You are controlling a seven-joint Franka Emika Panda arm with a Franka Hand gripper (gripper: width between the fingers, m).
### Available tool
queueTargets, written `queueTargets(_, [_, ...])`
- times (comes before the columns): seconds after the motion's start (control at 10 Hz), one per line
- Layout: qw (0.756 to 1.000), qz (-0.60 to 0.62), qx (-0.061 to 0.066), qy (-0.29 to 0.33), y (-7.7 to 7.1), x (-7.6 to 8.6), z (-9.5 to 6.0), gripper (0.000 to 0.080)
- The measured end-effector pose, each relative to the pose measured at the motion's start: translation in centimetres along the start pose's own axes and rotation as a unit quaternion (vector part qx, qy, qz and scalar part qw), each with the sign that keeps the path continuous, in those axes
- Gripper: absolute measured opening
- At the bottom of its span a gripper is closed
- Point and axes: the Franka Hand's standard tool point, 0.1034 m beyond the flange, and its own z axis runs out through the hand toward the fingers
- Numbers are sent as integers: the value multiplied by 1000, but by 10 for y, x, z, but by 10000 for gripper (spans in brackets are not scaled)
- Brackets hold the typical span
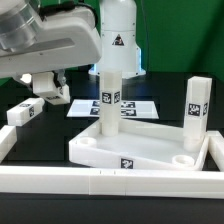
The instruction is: Assemble desk
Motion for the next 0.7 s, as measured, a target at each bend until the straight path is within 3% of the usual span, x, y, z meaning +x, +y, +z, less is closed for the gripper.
queueTargets(0.3, [995,6,-18,98,6,5,-7,290])
queueTargets(0.4, [993,3,-21,115,1,4,-11,290])
queueTargets(0.7, [977,3,-42,207,-13,16,-44,290])
